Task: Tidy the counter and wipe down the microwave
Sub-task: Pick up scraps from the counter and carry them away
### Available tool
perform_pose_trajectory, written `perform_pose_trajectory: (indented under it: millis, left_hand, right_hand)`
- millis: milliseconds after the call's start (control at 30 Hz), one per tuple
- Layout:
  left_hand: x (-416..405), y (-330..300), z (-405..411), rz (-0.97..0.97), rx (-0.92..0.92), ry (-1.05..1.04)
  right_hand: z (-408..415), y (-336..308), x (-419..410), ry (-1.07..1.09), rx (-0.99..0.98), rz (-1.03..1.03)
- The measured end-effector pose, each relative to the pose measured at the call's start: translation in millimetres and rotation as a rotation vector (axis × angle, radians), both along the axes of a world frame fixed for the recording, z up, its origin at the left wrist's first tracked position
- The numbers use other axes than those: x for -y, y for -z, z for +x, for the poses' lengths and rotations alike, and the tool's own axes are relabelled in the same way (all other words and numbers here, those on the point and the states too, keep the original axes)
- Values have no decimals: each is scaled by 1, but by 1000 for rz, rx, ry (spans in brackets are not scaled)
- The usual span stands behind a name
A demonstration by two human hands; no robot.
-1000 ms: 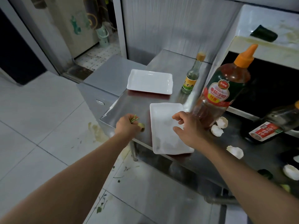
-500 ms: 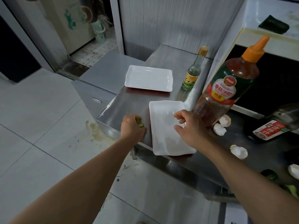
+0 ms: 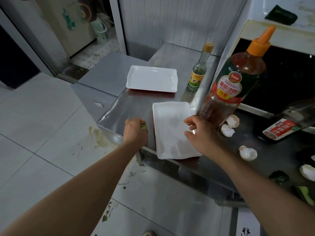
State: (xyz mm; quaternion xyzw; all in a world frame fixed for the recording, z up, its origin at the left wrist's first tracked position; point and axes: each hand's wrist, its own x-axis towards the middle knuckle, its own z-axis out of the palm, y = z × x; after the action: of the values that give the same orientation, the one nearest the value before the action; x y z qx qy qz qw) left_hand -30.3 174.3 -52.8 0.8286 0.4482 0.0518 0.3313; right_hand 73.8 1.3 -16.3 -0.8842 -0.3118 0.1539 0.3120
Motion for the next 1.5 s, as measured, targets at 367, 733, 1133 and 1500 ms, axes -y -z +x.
perform_pose_trajectory:
  millis: [367, 733, 1133, 1500]
  left_hand:
    - [19, -20, -1, 4, 79, 13]
    - [83, -51, 24, -92, 150, 269]
    - [183, -66, 62, -73, 134, 546]
    - [243, -40, 88, -135, 104, 601]
  right_hand:
    - [-6, -13, 17, 12, 4, 18]
    - [-2, -40, 78, 57, 54, 30]
    - [14, -33, 192, 220, 93, 11]
    - [28, -3, 263, 271, 161, -218]
